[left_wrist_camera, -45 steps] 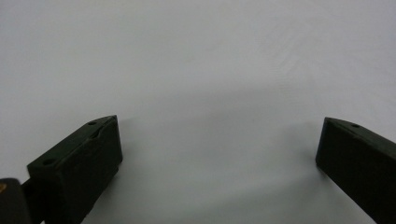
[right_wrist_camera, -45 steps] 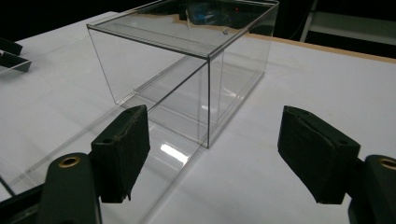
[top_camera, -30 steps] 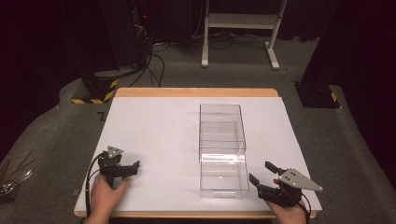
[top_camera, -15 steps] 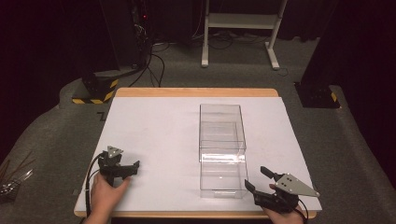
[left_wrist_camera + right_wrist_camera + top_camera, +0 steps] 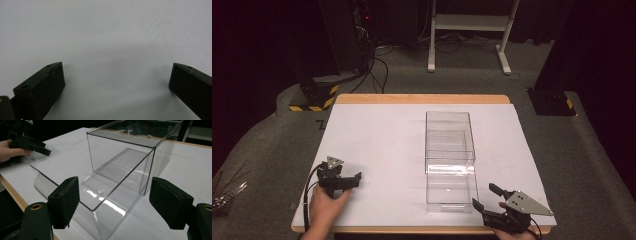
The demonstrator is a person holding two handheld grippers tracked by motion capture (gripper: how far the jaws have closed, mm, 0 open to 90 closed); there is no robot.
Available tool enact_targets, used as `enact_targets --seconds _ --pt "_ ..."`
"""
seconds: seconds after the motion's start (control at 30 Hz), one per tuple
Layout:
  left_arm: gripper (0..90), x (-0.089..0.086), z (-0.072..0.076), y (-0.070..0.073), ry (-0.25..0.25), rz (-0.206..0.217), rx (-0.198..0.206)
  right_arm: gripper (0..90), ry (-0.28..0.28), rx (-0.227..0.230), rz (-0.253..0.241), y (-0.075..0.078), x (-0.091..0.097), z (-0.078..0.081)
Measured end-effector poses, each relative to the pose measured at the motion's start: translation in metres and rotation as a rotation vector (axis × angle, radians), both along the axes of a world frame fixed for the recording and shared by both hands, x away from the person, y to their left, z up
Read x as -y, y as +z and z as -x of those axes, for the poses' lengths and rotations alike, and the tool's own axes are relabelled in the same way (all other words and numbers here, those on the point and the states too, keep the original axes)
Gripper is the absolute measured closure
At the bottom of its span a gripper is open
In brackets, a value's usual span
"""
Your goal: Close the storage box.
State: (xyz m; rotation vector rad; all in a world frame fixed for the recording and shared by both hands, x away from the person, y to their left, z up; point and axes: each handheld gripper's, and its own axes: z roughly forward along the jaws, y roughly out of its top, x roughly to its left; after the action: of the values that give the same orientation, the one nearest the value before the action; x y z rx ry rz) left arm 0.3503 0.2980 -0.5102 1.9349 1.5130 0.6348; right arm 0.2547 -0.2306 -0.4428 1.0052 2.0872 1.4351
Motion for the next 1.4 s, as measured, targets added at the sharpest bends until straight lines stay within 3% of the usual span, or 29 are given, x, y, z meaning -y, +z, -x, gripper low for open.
enact_targets --seconds 0.37,1.4 --pt "0.4 0.0 0.0 0.0 0.0 -0.001 0.0 23.7 0.02 -0.023 0.011 -0.006 -0.002 -0.001" --pt "0.4 0.0 0.0 0.0 0.002 -0.002 0.003 22.8 0.012 -0.009 -0.002 -0.008 -0.007 -0.018"
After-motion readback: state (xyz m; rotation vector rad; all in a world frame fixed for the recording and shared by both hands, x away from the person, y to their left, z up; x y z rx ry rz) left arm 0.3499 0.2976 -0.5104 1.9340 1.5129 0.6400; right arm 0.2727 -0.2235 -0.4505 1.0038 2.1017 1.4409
